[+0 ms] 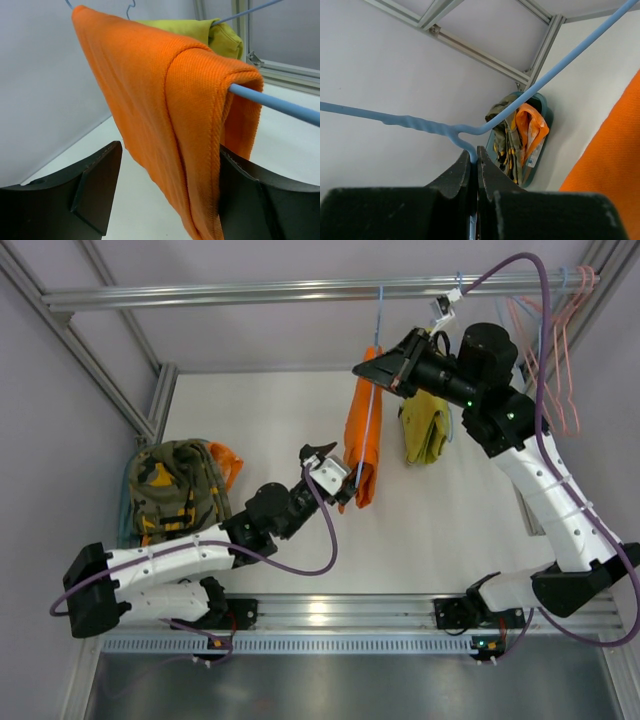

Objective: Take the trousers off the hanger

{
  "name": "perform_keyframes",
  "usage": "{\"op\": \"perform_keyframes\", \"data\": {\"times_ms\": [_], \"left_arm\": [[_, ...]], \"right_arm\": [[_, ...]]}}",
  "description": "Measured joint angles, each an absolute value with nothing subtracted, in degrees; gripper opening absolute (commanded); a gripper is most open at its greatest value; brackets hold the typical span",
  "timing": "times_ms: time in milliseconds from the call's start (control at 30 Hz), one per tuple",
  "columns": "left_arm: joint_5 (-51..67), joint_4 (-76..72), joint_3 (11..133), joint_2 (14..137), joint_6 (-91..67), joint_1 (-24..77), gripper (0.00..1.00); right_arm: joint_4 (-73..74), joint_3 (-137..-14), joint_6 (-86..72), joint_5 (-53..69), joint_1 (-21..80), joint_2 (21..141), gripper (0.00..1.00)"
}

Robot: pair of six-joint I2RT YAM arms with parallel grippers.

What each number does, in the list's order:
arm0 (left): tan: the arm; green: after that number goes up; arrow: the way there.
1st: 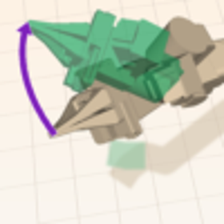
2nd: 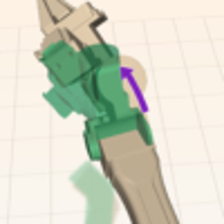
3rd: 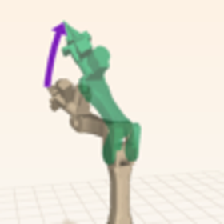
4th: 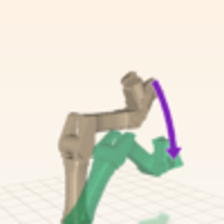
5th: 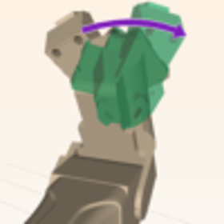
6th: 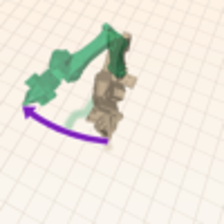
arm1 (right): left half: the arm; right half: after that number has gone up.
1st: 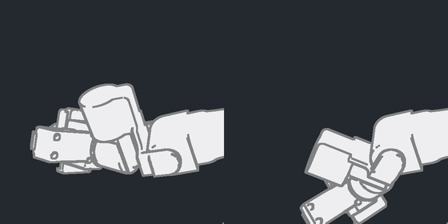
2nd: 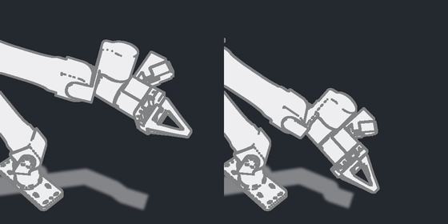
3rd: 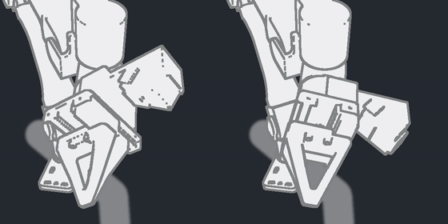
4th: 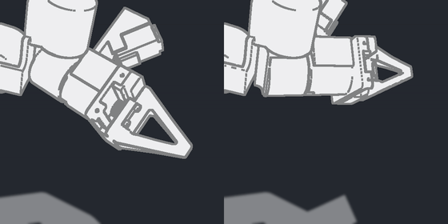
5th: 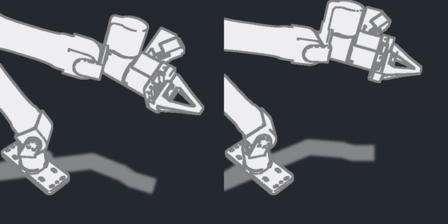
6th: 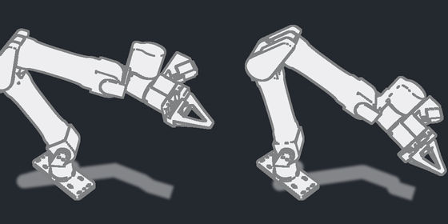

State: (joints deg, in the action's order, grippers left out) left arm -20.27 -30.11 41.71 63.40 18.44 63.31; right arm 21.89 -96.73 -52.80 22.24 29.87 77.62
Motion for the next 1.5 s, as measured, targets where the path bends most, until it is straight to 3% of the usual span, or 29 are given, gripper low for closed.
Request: {"op": "perform_keyframes", "data": {"times_ms": [933,1100,1500], "left_arm": [[-22.24,-29.3,41.15,61.54,15.66,63.2,0.8],[-22.41,-28.82,44.14,64.16,13.8,63.2,0.71],[-25.43,-28.49,49.84,70.06,13.39,62.83,0.65]], "right_arm": [[16.86,-95.98,-55.59,26.92,26.44,77.89,0.0],[15.88,-95.24,-56.42,27.14,26.44,77.91,0.0],[14.33,-90.83,-59.22,27.31,26.44,76.73,0.0]]}}
